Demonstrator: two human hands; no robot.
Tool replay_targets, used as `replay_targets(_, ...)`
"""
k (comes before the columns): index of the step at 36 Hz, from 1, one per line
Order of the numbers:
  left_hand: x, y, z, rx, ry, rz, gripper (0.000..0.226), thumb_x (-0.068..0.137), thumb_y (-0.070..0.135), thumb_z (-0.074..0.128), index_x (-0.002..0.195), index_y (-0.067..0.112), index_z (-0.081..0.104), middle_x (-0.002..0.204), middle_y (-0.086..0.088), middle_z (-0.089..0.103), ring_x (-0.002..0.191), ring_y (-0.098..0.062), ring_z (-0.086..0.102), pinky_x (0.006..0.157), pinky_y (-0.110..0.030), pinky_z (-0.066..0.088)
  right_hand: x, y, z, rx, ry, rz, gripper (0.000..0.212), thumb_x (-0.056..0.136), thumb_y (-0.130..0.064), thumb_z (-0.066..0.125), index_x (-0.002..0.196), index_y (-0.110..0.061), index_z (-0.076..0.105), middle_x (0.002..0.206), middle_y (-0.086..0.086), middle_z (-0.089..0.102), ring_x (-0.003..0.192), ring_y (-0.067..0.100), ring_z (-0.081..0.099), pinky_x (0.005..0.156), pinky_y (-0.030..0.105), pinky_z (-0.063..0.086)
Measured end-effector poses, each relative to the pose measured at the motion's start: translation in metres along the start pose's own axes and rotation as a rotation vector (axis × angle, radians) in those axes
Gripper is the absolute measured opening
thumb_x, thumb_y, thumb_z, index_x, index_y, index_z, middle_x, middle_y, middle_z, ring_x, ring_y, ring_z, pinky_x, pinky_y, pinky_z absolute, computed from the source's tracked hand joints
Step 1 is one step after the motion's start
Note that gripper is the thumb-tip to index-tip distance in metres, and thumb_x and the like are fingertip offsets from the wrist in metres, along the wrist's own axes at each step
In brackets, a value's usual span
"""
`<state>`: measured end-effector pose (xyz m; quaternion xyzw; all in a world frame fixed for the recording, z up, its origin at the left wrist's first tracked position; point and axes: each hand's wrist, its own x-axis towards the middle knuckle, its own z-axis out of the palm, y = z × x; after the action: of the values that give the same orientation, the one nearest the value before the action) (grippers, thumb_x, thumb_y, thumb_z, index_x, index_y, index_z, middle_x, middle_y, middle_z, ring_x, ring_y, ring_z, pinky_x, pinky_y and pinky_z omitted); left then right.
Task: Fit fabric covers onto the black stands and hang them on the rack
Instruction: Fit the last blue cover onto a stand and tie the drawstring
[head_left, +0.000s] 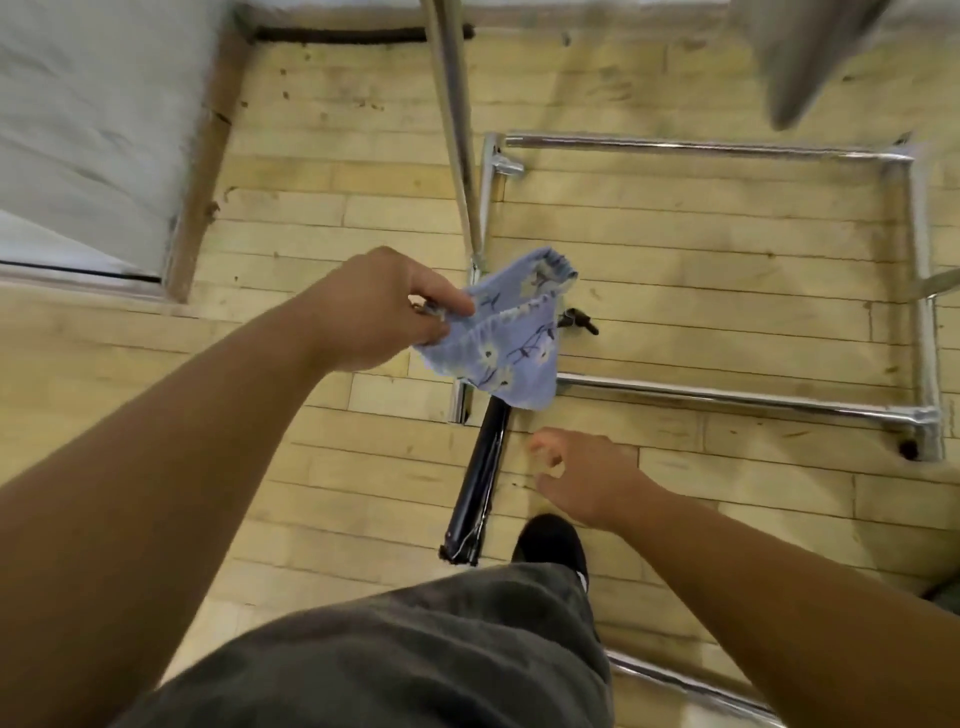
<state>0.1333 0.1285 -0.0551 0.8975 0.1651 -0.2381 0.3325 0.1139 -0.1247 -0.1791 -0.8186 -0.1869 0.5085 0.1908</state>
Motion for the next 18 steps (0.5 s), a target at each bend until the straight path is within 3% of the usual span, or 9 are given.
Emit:
replay_targets(3,0.000,-0.018,0.026,-0.048,0.024,-0.030,0.027,0.095,0.010,0.069,0.111,0.030,0.077,0.086,0.024,0.061,0.040,0.009,0.050,0.040,-0.007,0.034,0.013,-0.003,0.006,0.005,-0.051,-0.008,0.052,0.102,-0.030,0.058,0.152,-0.035,0.044,0.139,0.004,0.062,0.105,0.017,0.065,0.083,0.023,0.042)
replay_targets(7,0.005,-0.042,0.053,-0.128,0.108,-0.073,0.029,0.096,0.012,0.068,0.113,0.033,0.076,0.092,0.014,0.068,0.035,-0.001,0.044,0.038,-0.010,0.033,0.034,-0.003,0.018,-0.019,-0.078,-0.022,0.057,0.103,-0.033,0.058,0.156,-0.034,0.038,0.147,0.007,0.056,0.126,0.024,0.057,0.098,0.029,0.043)
replay_targets(11,0.006,-0.064,0.061,-0.222,0.107,-0.162,0.030,0.095,0.011,0.069,0.110,0.035,0.077,0.088,0.018,0.070,0.032,-0.006,0.035,0.035,-0.016,0.033,0.055,-0.005,0.031,-0.044,-0.129,-0.035,0.062,0.104,-0.034,0.057,0.160,-0.031,0.032,0.154,0.008,0.048,0.130,0.027,0.053,0.093,0.026,0.039)
replay_targets(14,0.007,-0.071,0.068,-0.273,0.101,-0.204,0.030,0.094,0.011,0.067,0.108,0.035,0.079,0.087,0.018,0.072,0.033,-0.005,0.035,0.035,-0.016,0.032,0.068,-0.006,0.041,-0.049,-0.186,-0.012,0.066,0.104,-0.036,0.056,0.162,-0.032,0.026,0.156,0.008,0.046,0.136,0.028,0.048,0.102,0.032,0.043)
replay_targets(16,0.008,-0.073,0.072,-0.313,0.105,-0.214,0.029,0.095,0.013,0.065,0.107,0.036,0.079,0.092,0.016,0.075,0.034,-0.007,0.034,0.035,-0.017,0.031,0.078,-0.007,0.049,-0.084,-0.249,0.004,0.068,0.104,-0.037,0.054,0.163,-0.034,0.021,0.144,0.014,0.057,0.126,0.029,0.056,0.090,0.032,0.049)
replay_targets(18,0.011,-0.073,0.075,-0.340,0.114,-0.222,0.029,0.096,0.014,0.065,0.108,0.037,0.079,0.094,0.016,0.075,0.035,-0.008,0.033,0.035,-0.017,0.031,0.085,-0.008,0.057,-0.091,-0.314,0.005,0.068,0.105,-0.037,0.051,0.164,-0.035,0.016,0.137,0.020,0.060,0.098,0.023,0.062,0.067,0.027,0.045)
